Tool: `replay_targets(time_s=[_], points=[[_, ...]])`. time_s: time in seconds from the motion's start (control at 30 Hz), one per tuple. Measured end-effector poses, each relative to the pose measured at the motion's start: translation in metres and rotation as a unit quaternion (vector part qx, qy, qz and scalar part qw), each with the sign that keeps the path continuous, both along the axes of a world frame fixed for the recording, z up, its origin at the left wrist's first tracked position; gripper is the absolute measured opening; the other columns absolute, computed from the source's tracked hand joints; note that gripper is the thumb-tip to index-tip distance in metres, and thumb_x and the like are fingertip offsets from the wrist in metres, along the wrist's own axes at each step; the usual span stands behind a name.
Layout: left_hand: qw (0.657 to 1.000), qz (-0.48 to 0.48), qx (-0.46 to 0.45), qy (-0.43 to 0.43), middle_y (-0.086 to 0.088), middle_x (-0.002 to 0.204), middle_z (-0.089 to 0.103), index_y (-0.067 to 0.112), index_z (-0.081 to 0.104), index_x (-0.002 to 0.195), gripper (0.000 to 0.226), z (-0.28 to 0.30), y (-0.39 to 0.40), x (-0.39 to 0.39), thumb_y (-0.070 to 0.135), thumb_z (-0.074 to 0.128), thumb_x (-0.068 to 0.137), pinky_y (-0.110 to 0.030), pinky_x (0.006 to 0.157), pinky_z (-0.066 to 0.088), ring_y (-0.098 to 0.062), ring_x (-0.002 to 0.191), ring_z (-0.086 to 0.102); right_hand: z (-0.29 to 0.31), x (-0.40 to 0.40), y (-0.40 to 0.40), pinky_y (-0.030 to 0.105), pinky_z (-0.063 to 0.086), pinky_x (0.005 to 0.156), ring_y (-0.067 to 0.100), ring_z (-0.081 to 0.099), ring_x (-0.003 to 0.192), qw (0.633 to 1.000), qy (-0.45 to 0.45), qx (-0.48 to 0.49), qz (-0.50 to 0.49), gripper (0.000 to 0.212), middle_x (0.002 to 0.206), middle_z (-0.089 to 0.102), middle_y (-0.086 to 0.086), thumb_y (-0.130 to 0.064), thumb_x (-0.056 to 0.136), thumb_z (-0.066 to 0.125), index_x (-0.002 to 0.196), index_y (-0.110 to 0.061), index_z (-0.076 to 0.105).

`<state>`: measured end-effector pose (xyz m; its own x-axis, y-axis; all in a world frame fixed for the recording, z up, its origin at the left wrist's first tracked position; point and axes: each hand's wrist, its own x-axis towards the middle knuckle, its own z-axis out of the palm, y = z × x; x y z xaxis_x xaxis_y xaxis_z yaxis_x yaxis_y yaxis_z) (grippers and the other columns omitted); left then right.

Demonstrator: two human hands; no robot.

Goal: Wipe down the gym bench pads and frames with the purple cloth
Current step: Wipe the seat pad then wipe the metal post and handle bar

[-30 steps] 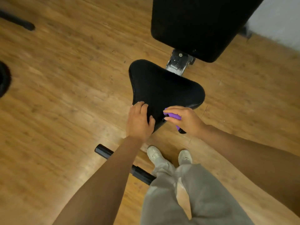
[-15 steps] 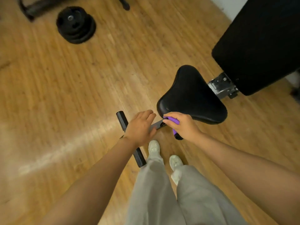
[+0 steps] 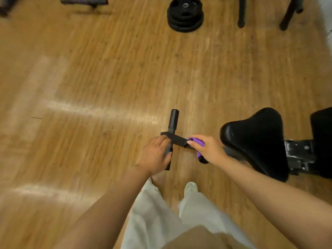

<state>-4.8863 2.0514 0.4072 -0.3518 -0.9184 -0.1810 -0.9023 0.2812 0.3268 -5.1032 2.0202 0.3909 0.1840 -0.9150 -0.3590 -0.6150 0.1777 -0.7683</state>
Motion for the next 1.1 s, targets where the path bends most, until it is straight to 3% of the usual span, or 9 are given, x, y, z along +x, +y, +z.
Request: replay_targets(time_s=[0.07, 0.17, 0.3, 0.4, 0.53, 0.6, 0.77, 0.93, 1.1], points=[[1.0, 0.026, -0.001, 0.002, -0.008, 0.135, 0.053, 0.01, 0.053, 0.132, 0.047, 0.001, 0.003, 0.025, 0.031, 0.057, 0.091, -0.035, 0.104, 0.038, -0.026, 0.124, 0.05, 0.0, 0.026, -0.013, 0.013, 0.037, 0.078, 0.007, 0.057, 0.098, 0.999, -0.002, 0.005, 0.039, 0.031, 0.107, 0.065, -0.006, -0.032, 0.089, 0.063, 0.116, -0.018, 0.066], [0.998, 0.062, 0.008, -0.001, -0.007, 0.139, 0.05, 0.011, 0.05, 0.136, 0.049, 0.001, 0.003, 0.067, 0.033, 0.054, 0.092, -0.035, 0.106, 0.036, -0.025, 0.127, 0.047, 0.003, 0.071, -0.03, 0.008, 0.041, 0.077, 0.009, 0.06, 0.096, 0.997, -0.007, -0.003, 0.079, 0.027, 0.105, 0.068, -0.004, -0.029, 0.088, 0.066, 0.111, -0.016, 0.069], [0.995, 0.1, -0.003, 0.019, -0.01, 0.127, 0.06, 0.008, 0.059, 0.124, 0.045, 0.0, 0.0, 0.127, 0.034, 0.058, 0.087, -0.038, 0.092, 0.048, -0.029, 0.113, 0.059, 0.008, 0.14, -0.047, 0.011, 0.043, 0.084, 0.007, 0.059, 0.096, 0.991, -0.002, -0.021, 0.13, 0.027, 0.106, 0.068, -0.003, -0.026, 0.086, 0.068, 0.11, -0.012, 0.07], [0.99, 0.135, 0.007, 0.031, -0.009, 0.124, 0.061, 0.008, 0.06, 0.122, 0.052, -0.001, -0.003, 0.183, 0.043, 0.043, 0.087, -0.037, 0.09, 0.049, -0.029, 0.11, 0.06, 0.012, 0.201, -0.058, 0.001, 0.035, 0.081, 0.009, 0.059, 0.098, 0.984, 0.01, -0.031, 0.174, 0.03, 0.106, 0.066, -0.002, -0.024, 0.086, 0.07, 0.111, -0.009, 0.069], [0.983, 0.18, 0.011, 0.029, -0.006, 0.127, 0.058, 0.011, 0.056, 0.126, 0.063, 0.0, -0.002, 0.254, 0.051, 0.03, 0.084, -0.037, 0.091, 0.047, -0.028, 0.113, 0.057, 0.018, 0.281, -0.073, -0.004, 0.033, 0.08, 0.008, 0.057, 0.1, 0.975, 0.008, -0.043, 0.216, 0.032, 0.111, 0.066, 0.002, -0.023, 0.085, 0.07, 0.114, -0.008, 0.068], [0.975, 0.217, 0.022, 0.037, -0.004, 0.132, 0.055, 0.012, 0.053, 0.131, 0.065, 0.002, -0.003, 0.282, 0.053, 0.029, 0.086, -0.036, 0.092, 0.046, -0.027, 0.117, 0.054, 0.02, 0.318, -0.082, 0.0, 0.035, 0.083, 0.011, 0.059, 0.102, 0.969, 0.004, -0.042, 0.245, 0.033, 0.112, 0.066, 0.003, -0.023, 0.086, 0.07, 0.115, -0.008, 0.067], [0.951, 0.303, 0.032, 0.053, 0.0, 0.139, 0.05, 0.016, 0.046, 0.137, 0.052, -0.004, -0.006, 0.337, 0.043, 0.049, 0.094, -0.034, 0.099, 0.04, -0.022, 0.125, 0.048, 0.021, 0.396, -0.105, 0.01, 0.041, 0.088, 0.012, 0.06, 0.103, 0.947, 0.003, -0.034, 0.318, 0.034, 0.112, 0.066, 0.001, -0.025, 0.084, 0.071, 0.115, -0.011, 0.067], [0.926, 0.37, 0.045, 0.065, -0.003, 0.129, 0.058, 0.014, 0.055, 0.129, 0.063, -0.017, -0.022, 0.385, 0.052, 0.035, 0.084, -0.038, 0.094, 0.046, -0.026, 0.116, 0.055, 0.007, 0.461, -0.147, 0.019, 0.044, 0.087, 0.015, 0.06, 0.096, 0.925, 0.022, -0.025, 0.377, 0.03, 0.105, 0.066, 0.002, -0.024, 0.083, 0.072, 0.11, -0.011, 0.068], [0.901, 0.42, 0.084, 0.072, 0.001, 0.141, 0.046, 0.018, 0.046, 0.139, 0.069, -0.028, -0.069, 0.444, 0.055, 0.028, 0.083, -0.038, 0.104, 0.04, -0.022, 0.13, 0.044, -0.019, 0.538, -0.217, 0.027, 0.048, 0.084, 0.019, 0.061, 0.092, 0.905, 0.037, -0.009, 0.424, 0.021, 0.098, 0.066, 0.003, -0.025, 0.083, 0.071, 0.101, -0.014, 0.071]])
